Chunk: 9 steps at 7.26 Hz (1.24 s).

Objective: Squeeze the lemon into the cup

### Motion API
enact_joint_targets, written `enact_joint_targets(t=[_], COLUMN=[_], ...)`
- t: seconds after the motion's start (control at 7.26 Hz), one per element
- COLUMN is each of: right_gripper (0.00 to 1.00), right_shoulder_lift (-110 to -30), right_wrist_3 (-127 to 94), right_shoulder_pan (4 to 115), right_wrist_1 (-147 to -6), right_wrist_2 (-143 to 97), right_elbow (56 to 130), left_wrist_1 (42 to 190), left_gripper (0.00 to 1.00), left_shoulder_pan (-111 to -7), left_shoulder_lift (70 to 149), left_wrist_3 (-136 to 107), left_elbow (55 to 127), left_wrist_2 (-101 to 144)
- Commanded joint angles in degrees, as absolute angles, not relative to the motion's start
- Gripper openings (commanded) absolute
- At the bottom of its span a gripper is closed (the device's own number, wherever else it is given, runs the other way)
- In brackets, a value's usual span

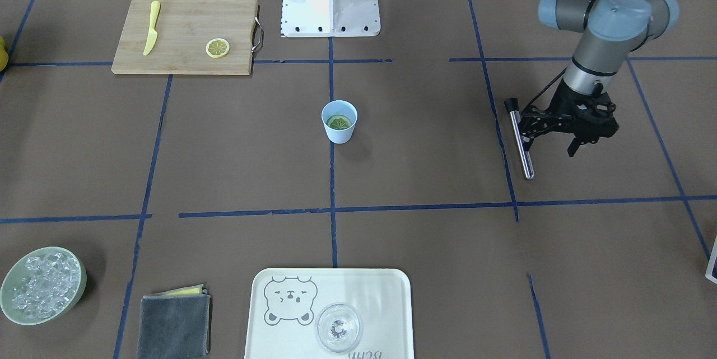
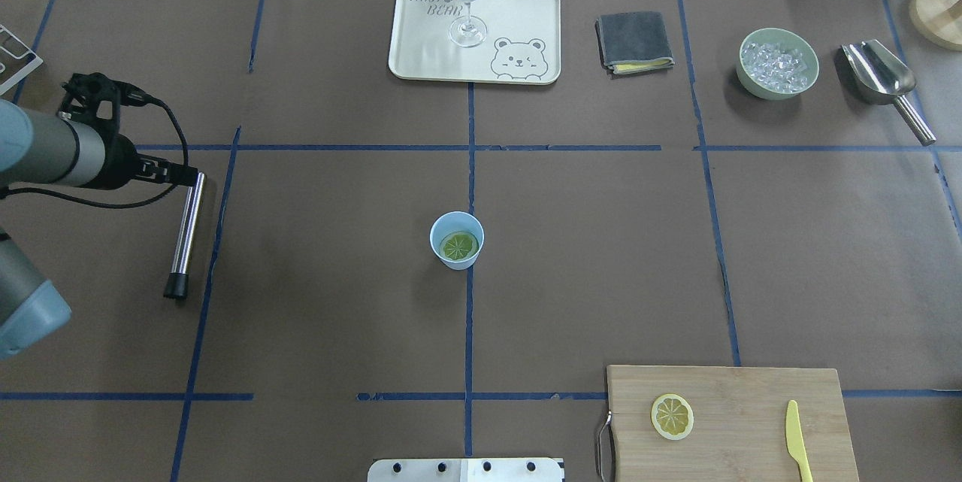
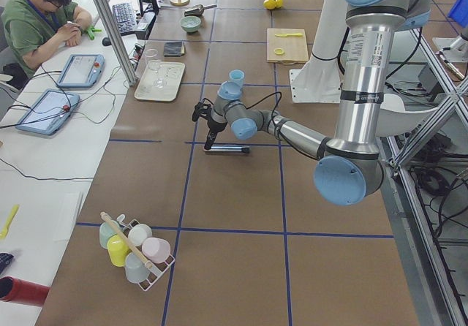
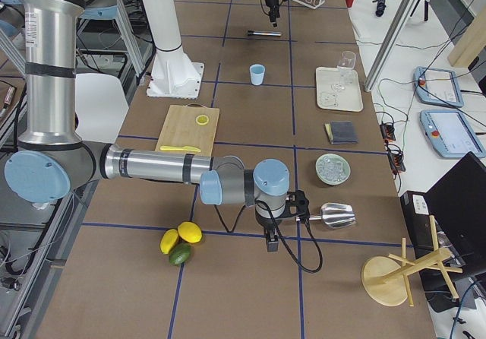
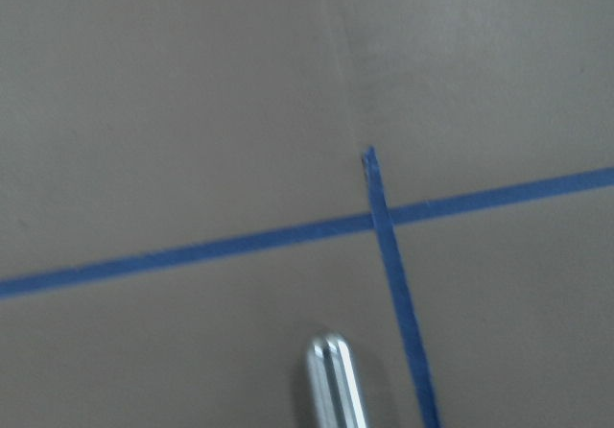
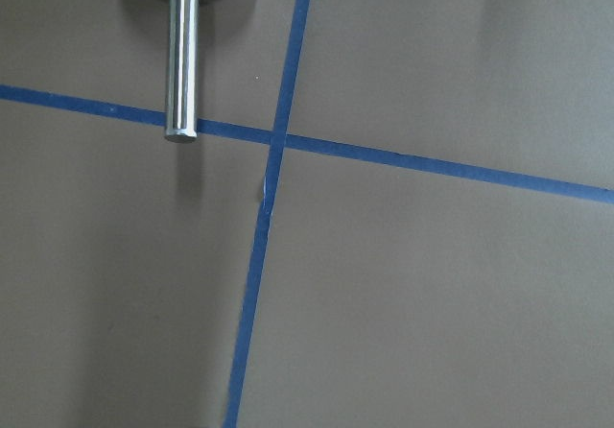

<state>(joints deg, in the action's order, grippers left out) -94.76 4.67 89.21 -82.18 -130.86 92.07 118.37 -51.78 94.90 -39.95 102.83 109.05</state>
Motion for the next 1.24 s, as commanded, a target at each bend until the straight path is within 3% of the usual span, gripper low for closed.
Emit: enact_joint_targets(t=[0.0, 0.28, 0.55, 1.1], right_gripper=[1.00, 1.00, 1.00, 1.00], right_shoulder_lift=[-94.8, -95.2, -95.2, -95.2], right_wrist_3=[4.7, 4.7, 4.6, 4.5], right_shoulder_pan=[89.2, 89.2, 89.2, 89.3], right_wrist_1=[-82.2, -82.2, -82.2, -82.2], right_wrist_2=[-130.9, -130.9, -130.9, -131.0], right_elbow=[92.1, 92.2, 92.3, 92.5], left_wrist_1=[107.6, 94.8, 94.7, 91.4], left_gripper=[1.00, 1.00, 1.00, 1.00], left_shoulder_pan=[-72.2, -86.8, -88.3, -89.6], left_shoulder_lift=[94.2, 94.8, 88.2, 84.2], left_wrist_3=[-8.6, 4.5, 4.5, 4.2], left_elbow=[103.5, 102.7, 97.1, 100.3], left_wrist_2=[116.9, 121.1, 132.7, 132.6])
